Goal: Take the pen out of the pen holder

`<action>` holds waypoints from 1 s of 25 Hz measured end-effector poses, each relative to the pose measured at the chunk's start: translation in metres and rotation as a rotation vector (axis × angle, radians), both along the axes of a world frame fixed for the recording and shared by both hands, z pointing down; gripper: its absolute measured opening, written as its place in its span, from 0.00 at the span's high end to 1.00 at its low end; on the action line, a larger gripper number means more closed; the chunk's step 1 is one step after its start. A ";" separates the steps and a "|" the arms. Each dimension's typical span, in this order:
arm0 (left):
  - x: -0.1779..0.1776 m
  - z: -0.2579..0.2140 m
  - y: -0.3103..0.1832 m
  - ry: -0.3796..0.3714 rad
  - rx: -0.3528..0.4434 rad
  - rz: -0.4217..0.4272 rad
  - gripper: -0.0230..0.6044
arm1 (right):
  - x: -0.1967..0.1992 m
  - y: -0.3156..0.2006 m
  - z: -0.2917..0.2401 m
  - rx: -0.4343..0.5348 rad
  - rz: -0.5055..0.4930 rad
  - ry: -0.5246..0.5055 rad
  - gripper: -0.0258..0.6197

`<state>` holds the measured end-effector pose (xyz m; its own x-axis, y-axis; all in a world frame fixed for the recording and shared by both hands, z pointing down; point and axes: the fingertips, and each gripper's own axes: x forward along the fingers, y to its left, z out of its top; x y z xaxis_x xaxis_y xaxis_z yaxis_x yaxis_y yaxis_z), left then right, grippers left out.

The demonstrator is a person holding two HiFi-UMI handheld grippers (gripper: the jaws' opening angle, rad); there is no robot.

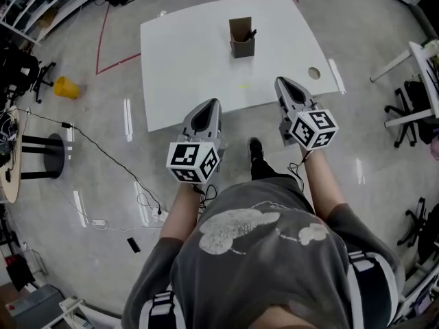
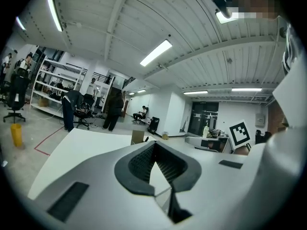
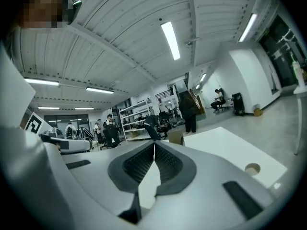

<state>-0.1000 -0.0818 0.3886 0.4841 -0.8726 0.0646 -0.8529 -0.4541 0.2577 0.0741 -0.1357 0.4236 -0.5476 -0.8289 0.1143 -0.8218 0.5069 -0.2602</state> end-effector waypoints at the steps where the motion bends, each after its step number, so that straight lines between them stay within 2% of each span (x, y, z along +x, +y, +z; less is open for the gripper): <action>1: 0.004 -0.002 -0.011 -0.001 0.003 -0.004 0.95 | 0.003 -0.012 -0.001 0.000 -0.008 -0.001 0.95; 8: 0.024 -0.003 -0.087 0.000 -0.005 -0.047 0.95 | 0.020 -0.100 0.004 -0.020 -0.038 -0.011 0.95; 15: 0.047 0.001 -0.142 -0.019 -0.013 -0.063 0.95 | 0.029 -0.158 0.016 -0.051 -0.078 -0.040 0.95; 25: 0.064 0.014 -0.200 -0.042 -0.039 -0.052 0.95 | 0.001 -0.197 0.042 -0.100 -0.202 -0.029 0.95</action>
<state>-0.0361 -0.2817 0.4026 0.4346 -0.8928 0.1187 -0.8854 -0.3993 0.2381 0.0747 -0.3327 0.4658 -0.7055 -0.6875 0.1725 -0.6978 0.6310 -0.3391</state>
